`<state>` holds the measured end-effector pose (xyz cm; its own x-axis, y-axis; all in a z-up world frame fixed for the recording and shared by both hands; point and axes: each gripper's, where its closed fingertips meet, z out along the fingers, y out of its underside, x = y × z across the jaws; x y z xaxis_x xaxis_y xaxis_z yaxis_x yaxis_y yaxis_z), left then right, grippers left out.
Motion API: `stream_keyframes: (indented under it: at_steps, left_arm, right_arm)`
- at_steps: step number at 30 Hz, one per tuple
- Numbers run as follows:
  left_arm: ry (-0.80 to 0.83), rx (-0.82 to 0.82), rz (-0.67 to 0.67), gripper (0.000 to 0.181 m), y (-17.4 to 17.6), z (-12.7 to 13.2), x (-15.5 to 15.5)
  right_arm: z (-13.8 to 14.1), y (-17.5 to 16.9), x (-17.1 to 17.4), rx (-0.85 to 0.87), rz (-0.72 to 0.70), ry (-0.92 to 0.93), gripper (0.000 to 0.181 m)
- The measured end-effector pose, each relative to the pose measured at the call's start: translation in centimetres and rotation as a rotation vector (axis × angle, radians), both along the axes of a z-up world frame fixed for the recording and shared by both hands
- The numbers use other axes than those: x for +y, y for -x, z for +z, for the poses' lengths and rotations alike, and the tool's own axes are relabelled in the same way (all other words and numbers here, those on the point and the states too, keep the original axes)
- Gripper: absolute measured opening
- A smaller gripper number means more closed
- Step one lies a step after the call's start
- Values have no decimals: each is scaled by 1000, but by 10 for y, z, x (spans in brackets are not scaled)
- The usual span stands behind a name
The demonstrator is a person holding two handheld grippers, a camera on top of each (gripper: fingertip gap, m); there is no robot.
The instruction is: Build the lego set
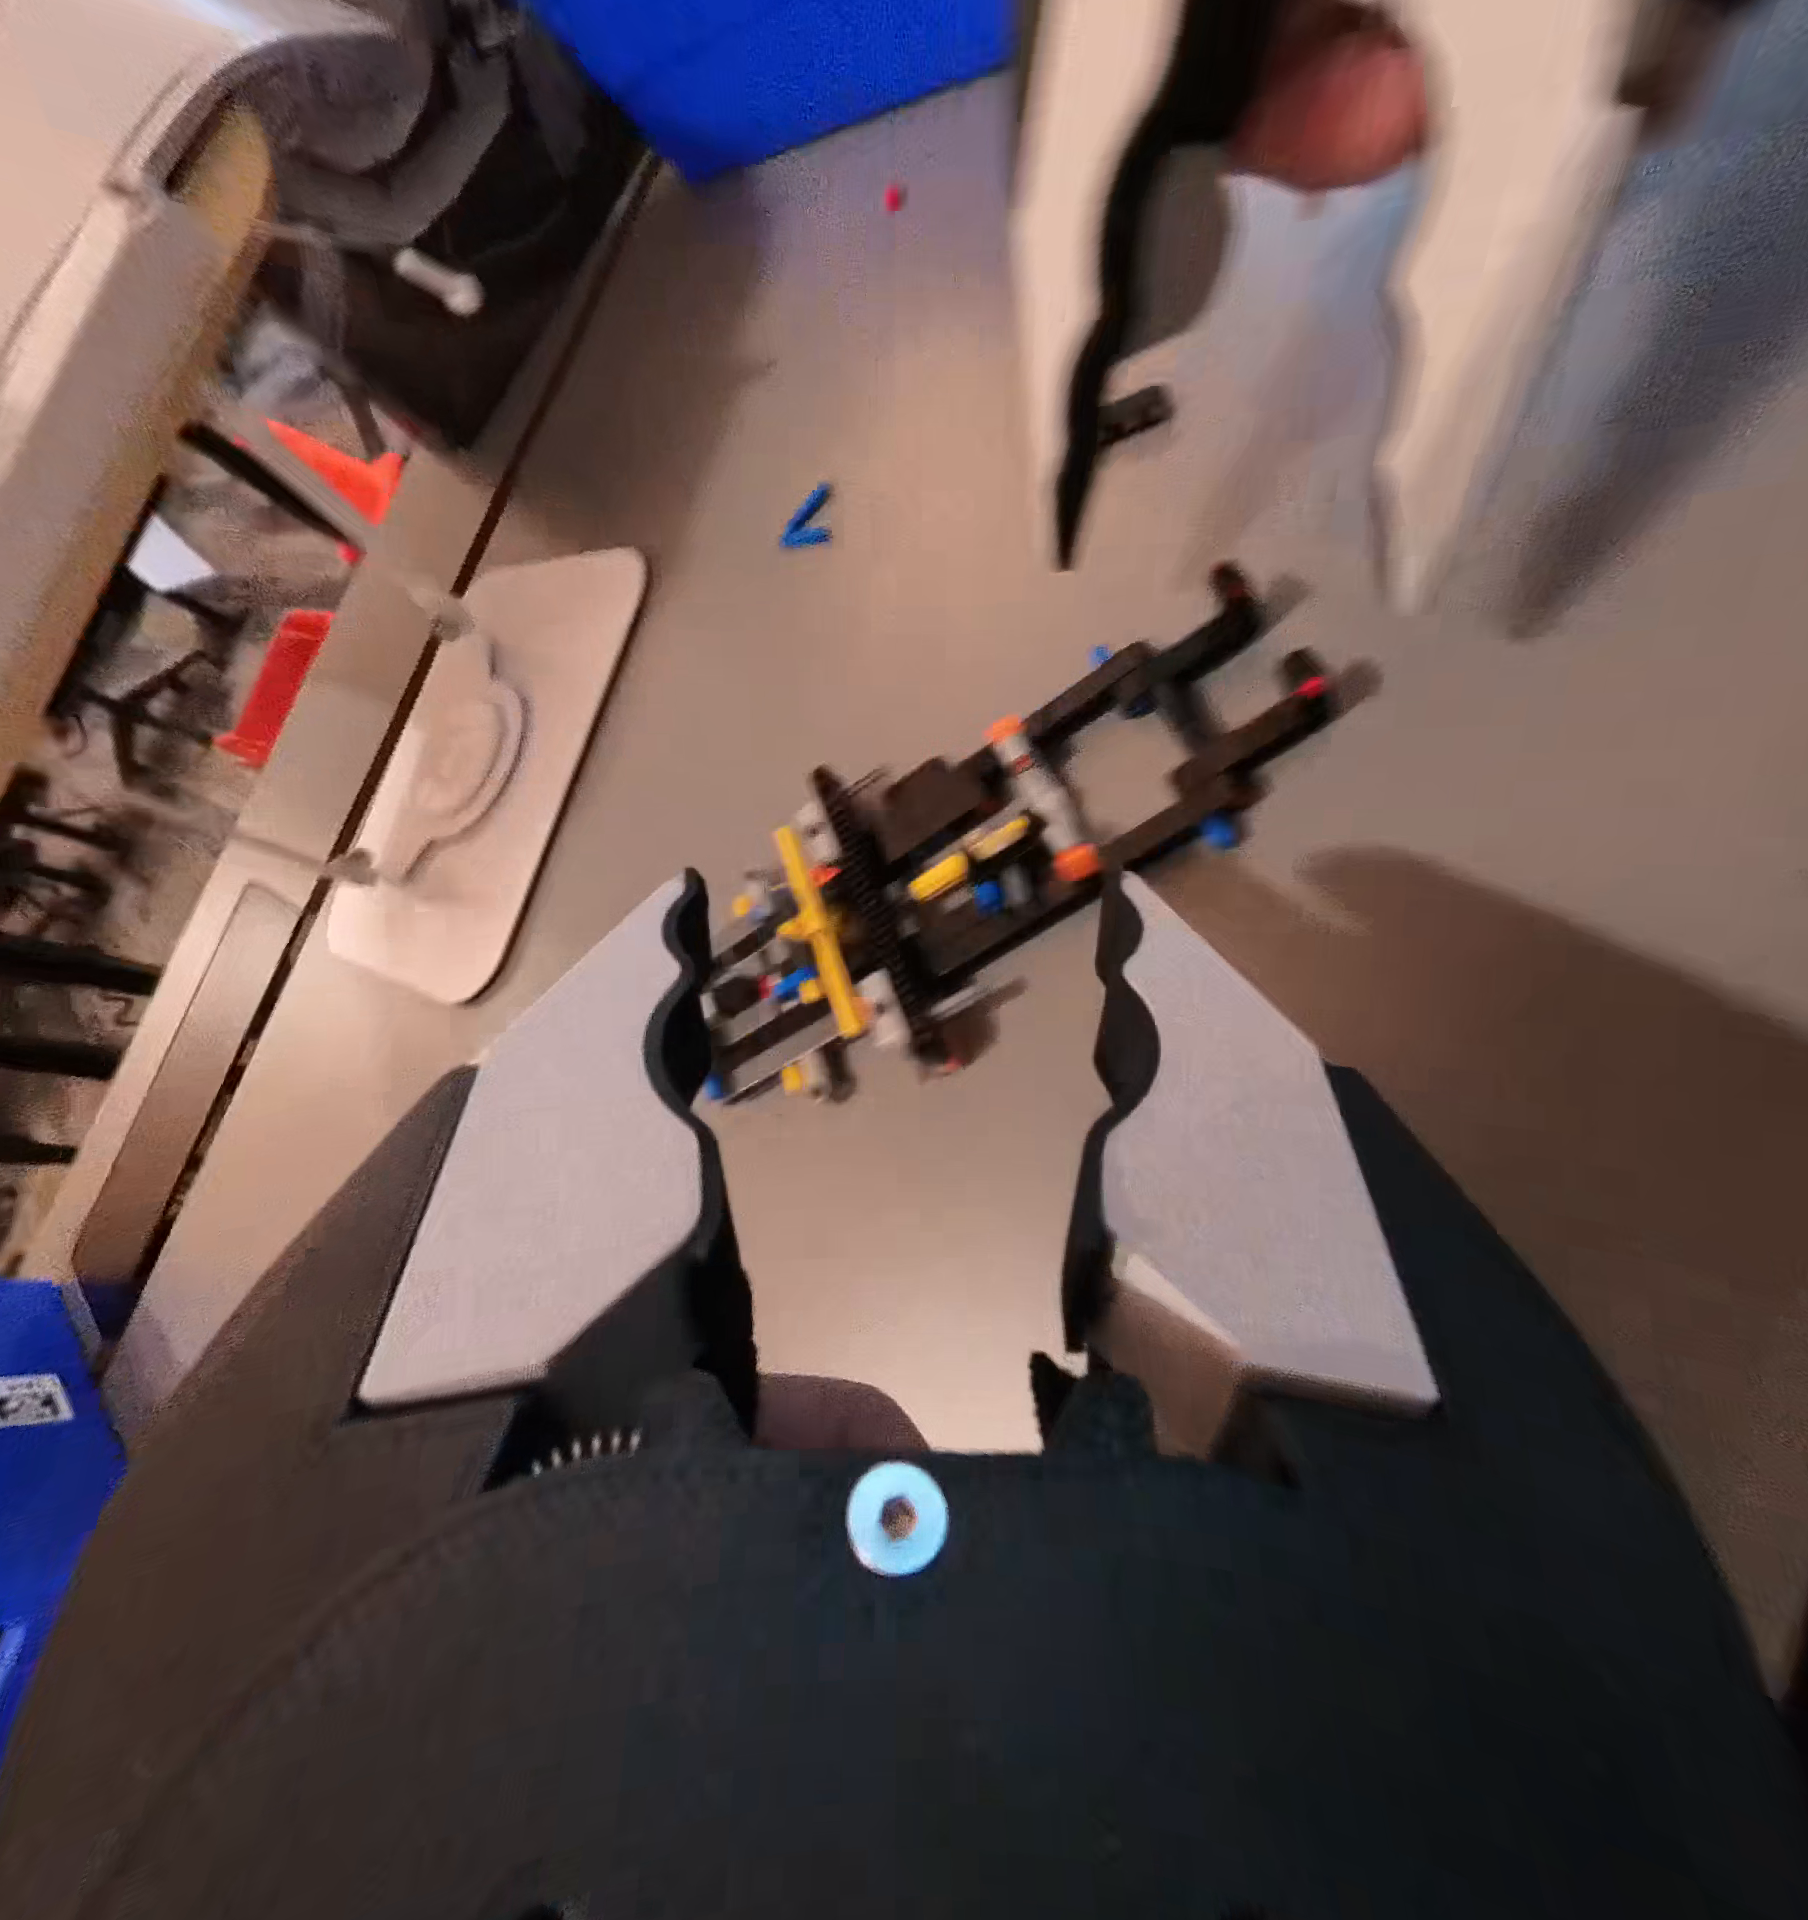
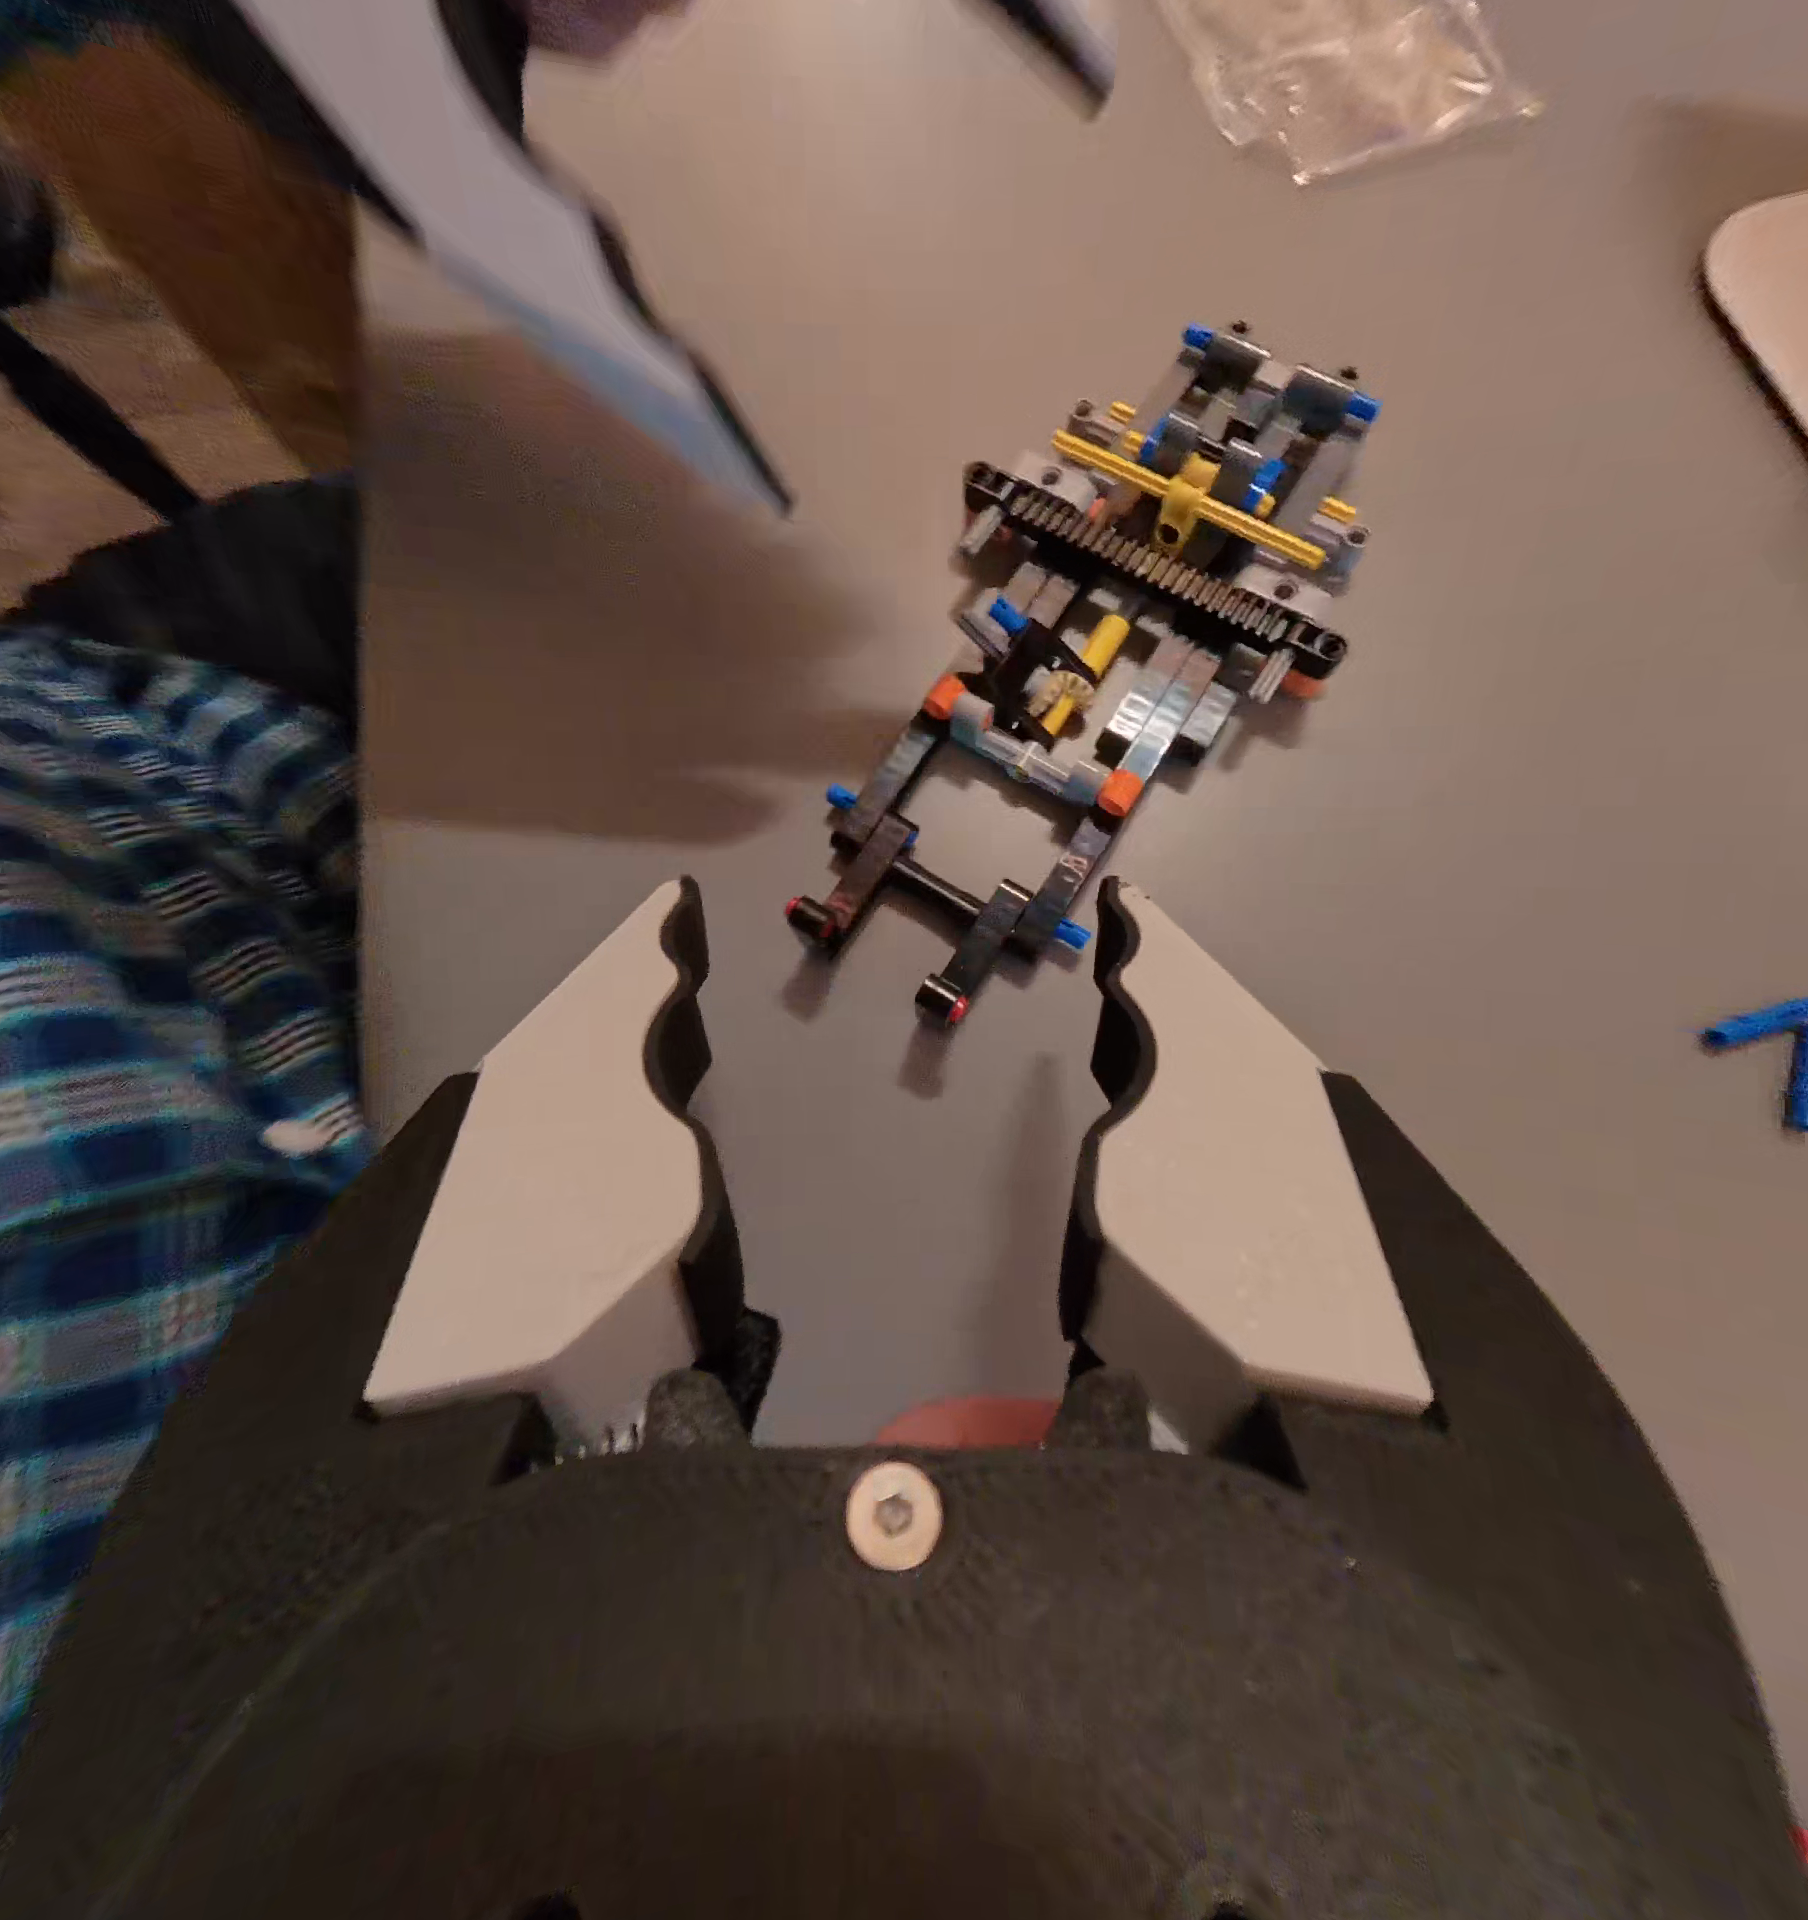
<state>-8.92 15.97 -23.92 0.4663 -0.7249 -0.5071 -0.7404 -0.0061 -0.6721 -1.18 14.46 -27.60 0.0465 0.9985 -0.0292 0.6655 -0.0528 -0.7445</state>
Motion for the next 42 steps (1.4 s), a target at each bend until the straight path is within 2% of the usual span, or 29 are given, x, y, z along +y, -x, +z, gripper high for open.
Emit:
stream_keyframes:
  at_steps: [3,6,9,12,15,16,17,18,21,23,27,30,34,38,42]
  left_arm:
    - [62,-32,-9,76,26,1,28]
    - [184,23,-22,79,43,-27,46]
    - [259,-14,-61,74,43,-47,51]
    - [297,-85,-73,63,38,-53,46]
    - [332,-97,-86,45,26,-56,26]
    - [332,-92,-81,45,23,-55,20]
    - [344,-84,-112,58,19,-54,8]
    - [351,-73,-124,61,18,-53,0]
    - [287,-118,-91,68,26,-35,6]
    - [253,-90,-62,76,32,-36,19]
    - [232,96,-110,80,29,-63,31]
    - [314,60,-149,78,23,-67,32]
    - [428,7,-158,70,20,-73,28]
    - [430,-15,-165,67,18,-73,29]
    - [392,-27,-148,50,16,-73,32]
  right_arm:
    - [-13,9,9,-30,-114,-82,80]
    - [-27,15,9,-96,-117,-119,73]
    - [-36,16,17,-126,-121,-127,63]
    - [-36,13,22,-129,-82,-122,59]
    - [-36,5,25,-136,50,-130,59]
    - [-37,0,27,-139,90,-130,57]
    - [-37,-5,29,-151,125,-108,57]
    - [-38,-11,29,-167,169,-85,57]
    - [-32,-20,36,-155,260,-135,58]
    - [-31,-23,41,-173,262,-160,72]
    - [-38,-25,37,-194,254,-132,74]
    - [-38,-21,38,-181,194,-108,64]
    - [-39,-18,43,-157,120,-76,63]
    - [-39,-19,41,-147,133,-52,63]
    - [-40,-20,42,-159,185,-67,62]
